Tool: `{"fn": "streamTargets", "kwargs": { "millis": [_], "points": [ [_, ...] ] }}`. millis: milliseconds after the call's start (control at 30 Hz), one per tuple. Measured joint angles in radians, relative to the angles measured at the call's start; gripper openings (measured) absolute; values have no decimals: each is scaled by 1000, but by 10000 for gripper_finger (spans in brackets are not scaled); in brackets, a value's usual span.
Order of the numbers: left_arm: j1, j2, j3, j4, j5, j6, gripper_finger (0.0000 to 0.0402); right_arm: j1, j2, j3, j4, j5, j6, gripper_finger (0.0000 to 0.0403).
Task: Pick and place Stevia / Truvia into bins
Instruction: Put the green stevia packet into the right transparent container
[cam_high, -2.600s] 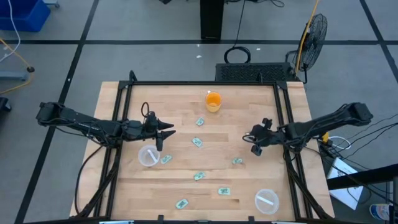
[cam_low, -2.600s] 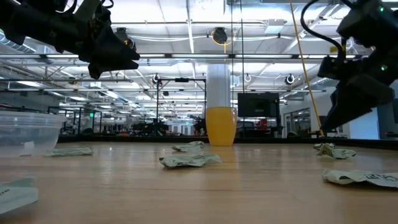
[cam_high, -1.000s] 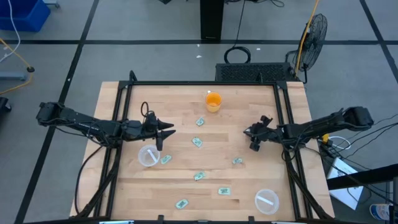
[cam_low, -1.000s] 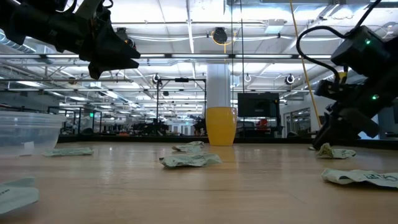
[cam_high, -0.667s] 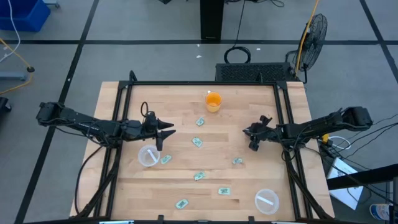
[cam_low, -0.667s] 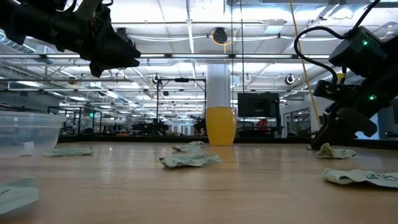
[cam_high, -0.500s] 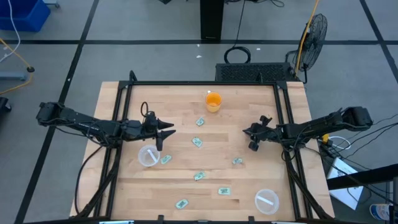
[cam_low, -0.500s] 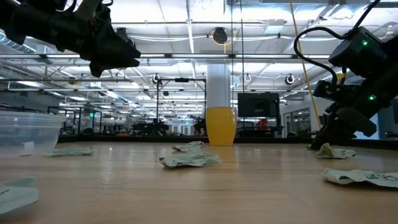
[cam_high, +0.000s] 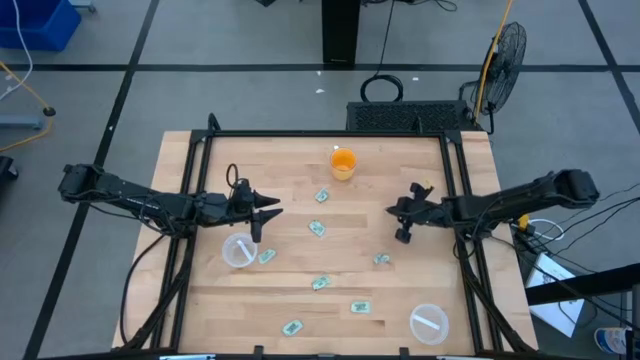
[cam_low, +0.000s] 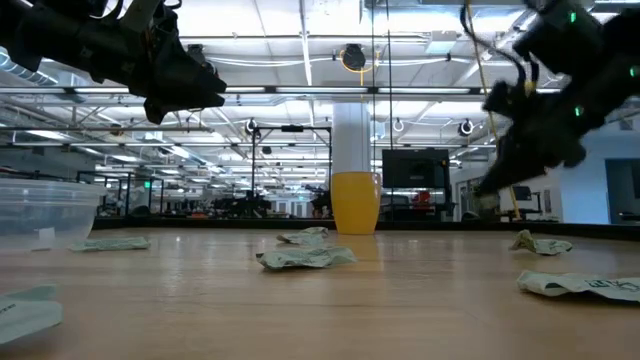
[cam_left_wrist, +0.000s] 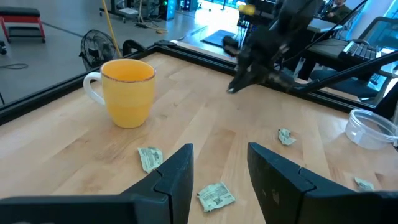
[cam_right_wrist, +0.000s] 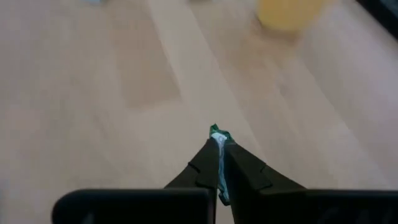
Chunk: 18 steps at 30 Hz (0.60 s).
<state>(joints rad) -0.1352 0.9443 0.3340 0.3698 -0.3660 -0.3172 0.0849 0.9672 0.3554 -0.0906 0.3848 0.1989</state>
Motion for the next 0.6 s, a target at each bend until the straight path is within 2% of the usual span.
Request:
{"fn": "streamTargets", "kwargs": {
  "millis": [200, 300, 400, 500, 600],
  "points": [
    [0, 0, 0, 0, 0, 0, 157, 180, 1, 268, -340, 1, 153, 9],
    [0, 0, 0, 0, 0, 0, 157, 306, 6, 365, -422, -13, 287, 9],
    [0, 0, 0, 1, 0, 0, 157, 438, 26, 412, -393, -111, 427, 9],
    [0, 0, 0, 1, 0, 0, 157, 570, 52, 423, -285, -214, 597, 9],
    [0, 0, 0, 1, 0, -1, 157, 690, 91, 423, -225, -233, 804, 9]
  ]
}}
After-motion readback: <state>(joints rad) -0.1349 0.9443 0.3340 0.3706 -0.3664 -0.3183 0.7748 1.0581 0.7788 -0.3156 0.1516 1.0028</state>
